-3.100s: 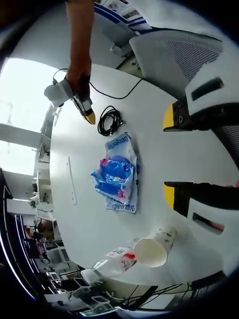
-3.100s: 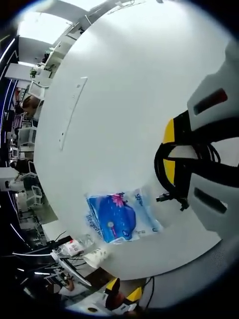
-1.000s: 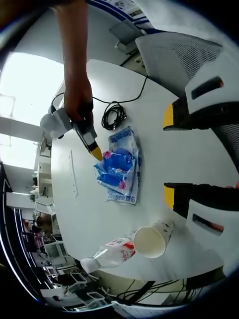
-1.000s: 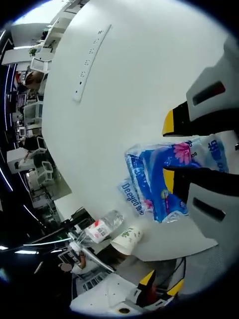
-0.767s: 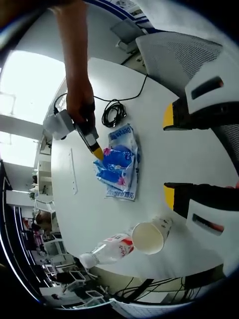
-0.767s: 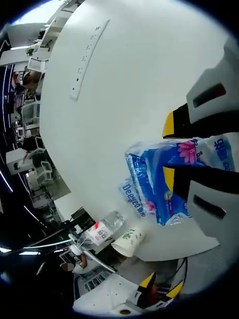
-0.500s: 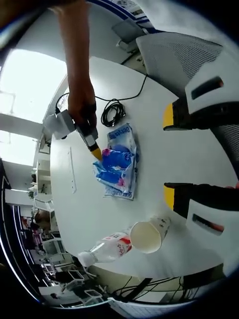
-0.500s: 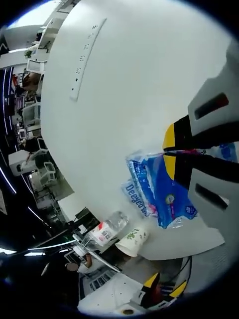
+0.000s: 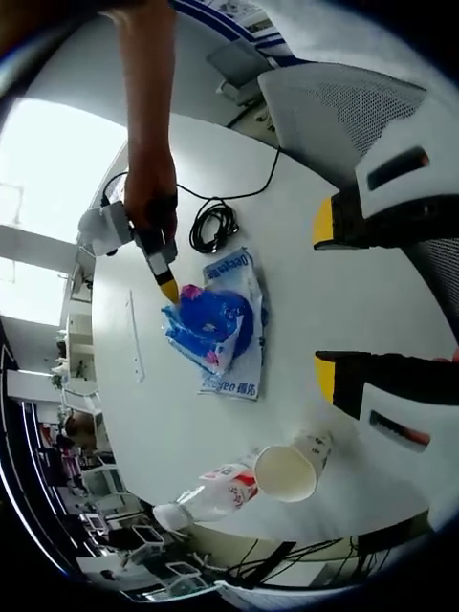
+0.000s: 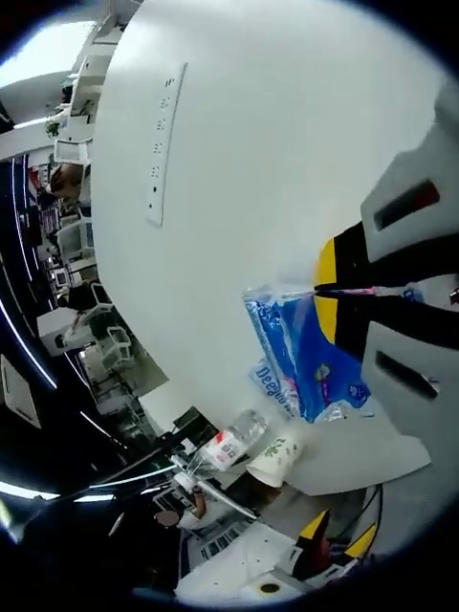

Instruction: Arrange the tabletop items into an orderly group along one side of the table until the central work area is clear of visible clutter.

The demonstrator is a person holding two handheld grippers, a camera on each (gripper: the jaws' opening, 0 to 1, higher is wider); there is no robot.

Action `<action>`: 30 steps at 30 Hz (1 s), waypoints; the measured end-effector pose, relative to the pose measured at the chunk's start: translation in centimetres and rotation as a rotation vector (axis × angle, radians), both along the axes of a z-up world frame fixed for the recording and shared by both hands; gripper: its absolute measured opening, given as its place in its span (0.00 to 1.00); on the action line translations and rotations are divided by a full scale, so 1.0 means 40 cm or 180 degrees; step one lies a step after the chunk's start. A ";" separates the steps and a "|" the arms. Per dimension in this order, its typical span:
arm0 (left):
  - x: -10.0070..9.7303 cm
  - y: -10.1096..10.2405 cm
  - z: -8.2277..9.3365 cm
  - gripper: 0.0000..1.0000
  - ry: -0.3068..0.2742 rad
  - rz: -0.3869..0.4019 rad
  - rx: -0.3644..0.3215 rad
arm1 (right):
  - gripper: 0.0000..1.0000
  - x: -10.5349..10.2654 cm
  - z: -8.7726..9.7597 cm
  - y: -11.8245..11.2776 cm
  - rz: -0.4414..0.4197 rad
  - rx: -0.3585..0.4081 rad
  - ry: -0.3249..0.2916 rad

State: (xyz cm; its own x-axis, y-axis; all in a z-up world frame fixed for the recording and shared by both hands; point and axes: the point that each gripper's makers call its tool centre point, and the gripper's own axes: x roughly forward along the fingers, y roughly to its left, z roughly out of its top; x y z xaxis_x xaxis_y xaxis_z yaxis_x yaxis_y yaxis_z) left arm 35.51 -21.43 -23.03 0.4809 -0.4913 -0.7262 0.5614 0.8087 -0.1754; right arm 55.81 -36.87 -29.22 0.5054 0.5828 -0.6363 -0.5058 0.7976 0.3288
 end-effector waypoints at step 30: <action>0.029 -0.100 -0.008 0.42 0.0044 -0.0221 0.0044 | 0.00 0.018 0.085 -0.274 -0.0704 0.0134 -0.0150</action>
